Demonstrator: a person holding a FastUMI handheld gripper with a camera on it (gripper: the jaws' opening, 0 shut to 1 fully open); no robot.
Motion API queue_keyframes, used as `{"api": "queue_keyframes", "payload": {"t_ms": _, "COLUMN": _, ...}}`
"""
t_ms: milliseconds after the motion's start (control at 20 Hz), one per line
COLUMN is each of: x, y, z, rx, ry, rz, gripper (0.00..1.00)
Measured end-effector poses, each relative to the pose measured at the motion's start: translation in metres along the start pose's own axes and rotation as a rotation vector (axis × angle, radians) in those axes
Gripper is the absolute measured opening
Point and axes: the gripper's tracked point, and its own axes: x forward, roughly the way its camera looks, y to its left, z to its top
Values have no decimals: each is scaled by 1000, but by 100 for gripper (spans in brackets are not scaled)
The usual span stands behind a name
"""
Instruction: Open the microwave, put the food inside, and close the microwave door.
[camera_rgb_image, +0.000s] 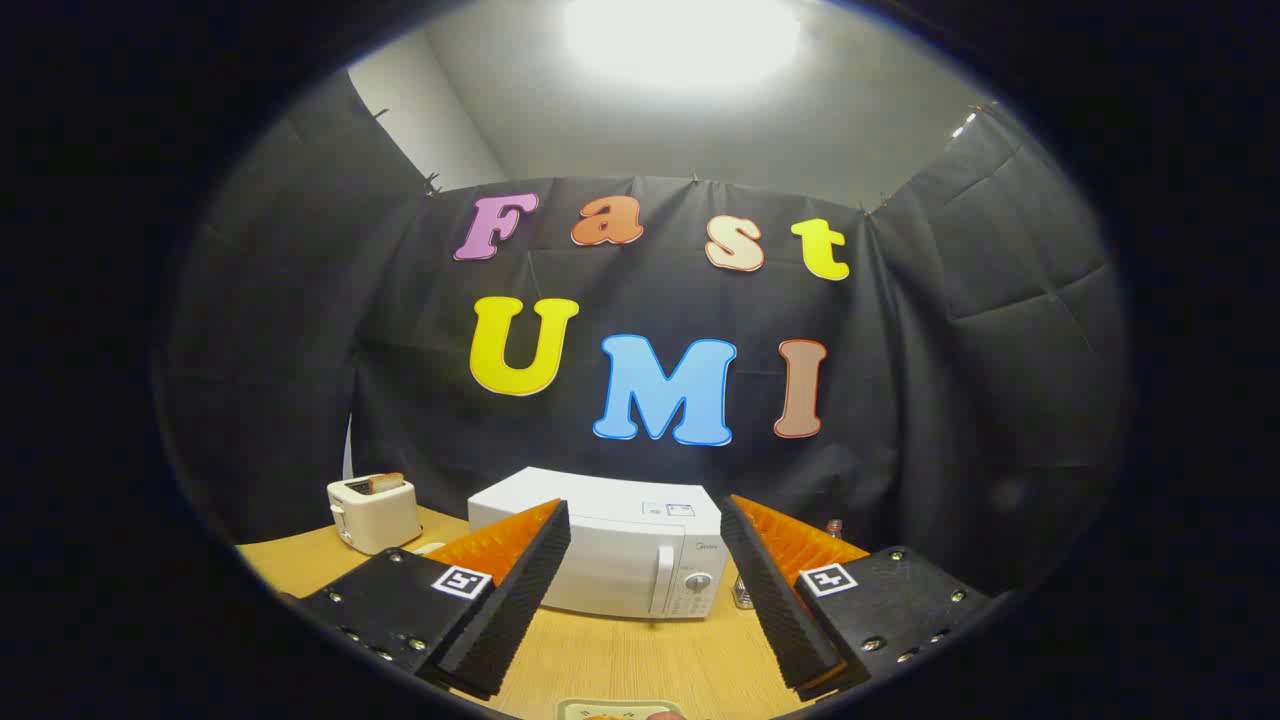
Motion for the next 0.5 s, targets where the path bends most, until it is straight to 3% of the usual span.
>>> {"api": "queue_keyframes", "payload": {"t_ms": 500, "x": -1, "y": 1, "z": -4, "rx": 39, "ry": -17, "rz": -4, "gripper": 97}}
